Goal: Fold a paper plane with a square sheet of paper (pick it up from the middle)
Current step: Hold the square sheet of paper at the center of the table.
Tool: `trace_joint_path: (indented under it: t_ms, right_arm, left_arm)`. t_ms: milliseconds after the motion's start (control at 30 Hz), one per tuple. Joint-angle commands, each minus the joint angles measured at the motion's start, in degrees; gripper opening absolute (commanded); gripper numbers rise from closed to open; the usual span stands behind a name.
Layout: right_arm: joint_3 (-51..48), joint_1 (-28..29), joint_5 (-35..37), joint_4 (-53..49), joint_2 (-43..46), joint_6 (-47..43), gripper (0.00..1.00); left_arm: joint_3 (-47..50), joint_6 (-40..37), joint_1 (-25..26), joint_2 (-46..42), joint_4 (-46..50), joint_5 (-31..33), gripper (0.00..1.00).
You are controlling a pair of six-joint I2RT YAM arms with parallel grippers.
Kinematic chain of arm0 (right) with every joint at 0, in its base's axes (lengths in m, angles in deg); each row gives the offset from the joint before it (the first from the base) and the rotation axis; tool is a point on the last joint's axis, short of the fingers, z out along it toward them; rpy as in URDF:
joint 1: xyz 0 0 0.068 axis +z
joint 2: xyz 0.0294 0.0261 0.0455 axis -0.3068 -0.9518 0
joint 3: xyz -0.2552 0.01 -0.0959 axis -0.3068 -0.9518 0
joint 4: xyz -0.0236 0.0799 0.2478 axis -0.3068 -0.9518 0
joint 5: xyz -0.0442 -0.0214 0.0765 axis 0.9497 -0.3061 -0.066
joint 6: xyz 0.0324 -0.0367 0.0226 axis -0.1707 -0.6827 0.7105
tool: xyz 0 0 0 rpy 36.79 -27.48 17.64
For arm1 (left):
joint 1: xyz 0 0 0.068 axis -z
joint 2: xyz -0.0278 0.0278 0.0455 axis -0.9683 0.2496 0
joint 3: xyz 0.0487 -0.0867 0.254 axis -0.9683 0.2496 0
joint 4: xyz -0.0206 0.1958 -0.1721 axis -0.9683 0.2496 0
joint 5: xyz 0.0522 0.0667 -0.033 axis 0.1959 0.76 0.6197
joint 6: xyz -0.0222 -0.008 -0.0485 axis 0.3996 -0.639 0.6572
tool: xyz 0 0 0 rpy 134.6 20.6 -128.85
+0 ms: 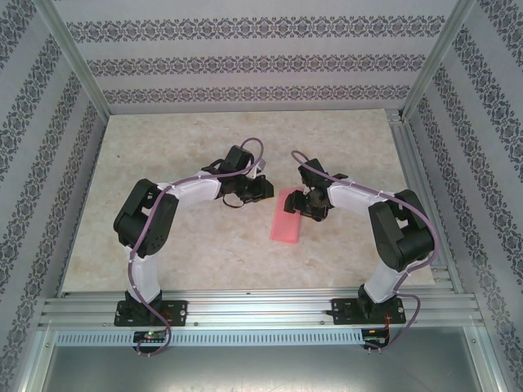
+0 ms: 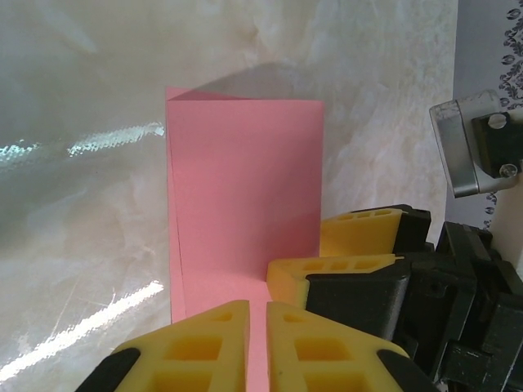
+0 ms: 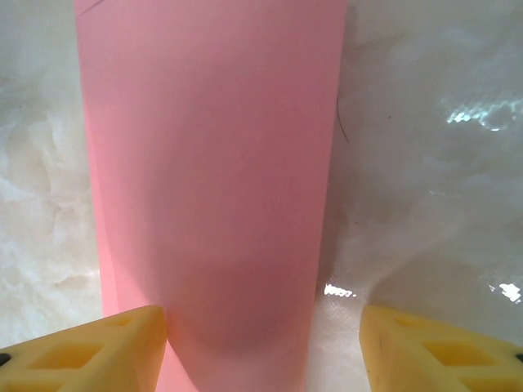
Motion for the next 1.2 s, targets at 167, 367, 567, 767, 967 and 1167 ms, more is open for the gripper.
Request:
trace_joint_path:
  t_ms: [167, 367, 567, 767, 967, 1167]
  right_arm:
    - [0.46, -0.69, -0.76, 2.66, -1.25, 1.91, 0.65]
    - [1.26, -0.27, -1.98, 2.0, -2.91, 0.07, 0.65]
    - [2.3, 0.25, -3.03, 0.96, -3.06, -1.55, 0.65]
    - [1.94, 0.01, -2.28, 0.98, -2.25, -1.71, 0.66]
    - [2.14, 0.02, -3.32, 2.45, -3.02, -0.92, 0.67]
    - [2.25, 0.19, -2.9, 1.23, -2.98, -2.07, 0.69]
  left_arm:
    - [-1.67, 1.07, 1.04, 2.09, -1.3, -1.42, 0.15]
    - [-1.98, 1.18, 1.31, 2.9, -1.46, -1.92, 0.13]
    - [-2.11, 1.33, 1.42, 3.08, -1.48, -1.88, 0.13]
    - [-2.36, 1.45, 1.49, 3.3, -1.52, -1.93, 0.13]
    - [-2.63, 1.77, 1.6, 3.76, -1.38, -2.1, 0.11]
    - [-2.2, 2.24, 1.55, 3.97, -1.74, -1.96, 0.1]
